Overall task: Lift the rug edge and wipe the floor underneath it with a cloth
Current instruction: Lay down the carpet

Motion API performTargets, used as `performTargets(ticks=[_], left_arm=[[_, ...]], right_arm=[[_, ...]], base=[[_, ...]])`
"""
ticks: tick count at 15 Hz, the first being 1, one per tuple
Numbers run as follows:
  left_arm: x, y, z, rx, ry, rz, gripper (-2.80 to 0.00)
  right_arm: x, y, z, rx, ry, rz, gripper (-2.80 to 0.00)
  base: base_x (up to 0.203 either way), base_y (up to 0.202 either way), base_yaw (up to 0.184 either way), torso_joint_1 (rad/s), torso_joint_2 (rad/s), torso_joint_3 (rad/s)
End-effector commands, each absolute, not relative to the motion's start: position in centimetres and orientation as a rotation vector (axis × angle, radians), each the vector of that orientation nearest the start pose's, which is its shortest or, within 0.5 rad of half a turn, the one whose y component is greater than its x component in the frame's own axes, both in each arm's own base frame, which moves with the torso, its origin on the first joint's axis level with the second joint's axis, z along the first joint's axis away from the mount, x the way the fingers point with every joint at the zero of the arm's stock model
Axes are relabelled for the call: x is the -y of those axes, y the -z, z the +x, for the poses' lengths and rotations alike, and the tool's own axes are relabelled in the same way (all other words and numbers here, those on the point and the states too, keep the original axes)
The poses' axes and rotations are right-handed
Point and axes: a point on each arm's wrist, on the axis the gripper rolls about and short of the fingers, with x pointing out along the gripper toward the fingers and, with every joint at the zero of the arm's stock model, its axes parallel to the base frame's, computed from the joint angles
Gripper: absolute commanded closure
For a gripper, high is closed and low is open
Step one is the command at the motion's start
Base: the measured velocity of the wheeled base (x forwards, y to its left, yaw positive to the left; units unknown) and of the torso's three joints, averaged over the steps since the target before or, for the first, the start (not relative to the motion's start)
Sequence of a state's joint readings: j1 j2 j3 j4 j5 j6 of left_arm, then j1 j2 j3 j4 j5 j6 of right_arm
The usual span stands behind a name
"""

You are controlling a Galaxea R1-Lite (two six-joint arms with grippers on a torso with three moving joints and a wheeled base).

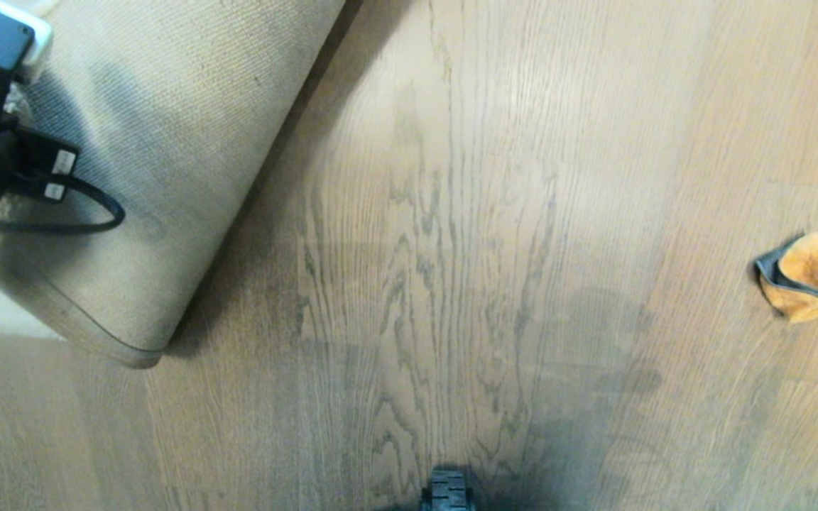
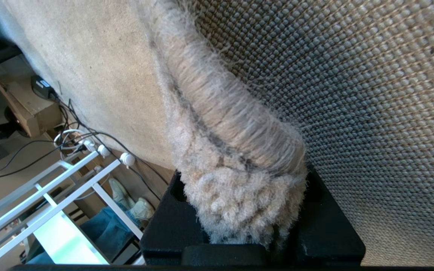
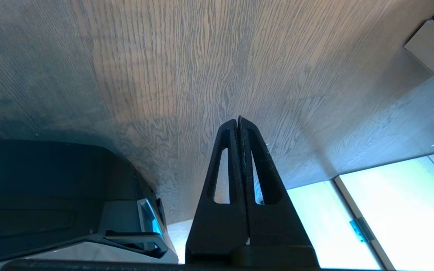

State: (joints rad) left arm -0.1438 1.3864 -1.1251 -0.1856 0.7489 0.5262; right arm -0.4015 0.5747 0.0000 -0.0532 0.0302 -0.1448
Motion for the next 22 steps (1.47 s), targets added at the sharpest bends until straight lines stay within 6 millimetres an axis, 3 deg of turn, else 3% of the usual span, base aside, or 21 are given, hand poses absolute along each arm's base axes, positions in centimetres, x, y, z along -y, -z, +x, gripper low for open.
performTargets(ticks=[1,9,12,15,22], left_arm=[[1.8,-31.5,23.0,-0.229,-0.575,0.546,0.0],[2.0,-31.4,23.1,-0.23,-0.569,0.547,0.0],[2.0,-31.4,23.1,-0.23,-0.568,0.547,0.0],[2.0,-31.4,23.0,-0.229,-0.567,0.545,0.0],[2.0,-31.6,22.9,-0.223,-0.577,0.541,0.0]], right_arm=[[0.9,-8.0,2.3,-0.537,0.329,-0.018,0.0],[0.7,-8.2,2.0,-0.486,0.29,-0.035,0.0],[0.1,-8.4,0.9,-0.338,0.131,-0.093,0.0],[-0.1,-8.4,0.0,-0.234,0.11,-0.109,0.0],[0.0,-8.4,0.2,-0.252,0.058,-0.043,0.0]], base=[[0.0,0.0,0.0,0.0,0.0,0.0],[0.0,0.0,0.0,0.0,0.0,0.0],[0.0,0.0,0.0,0.0,0.0,0.0],[0.0,0.0,0.0,0.0,0.0,0.0],[0.0,0.0,0.0,0.0,0.0,0.0]])
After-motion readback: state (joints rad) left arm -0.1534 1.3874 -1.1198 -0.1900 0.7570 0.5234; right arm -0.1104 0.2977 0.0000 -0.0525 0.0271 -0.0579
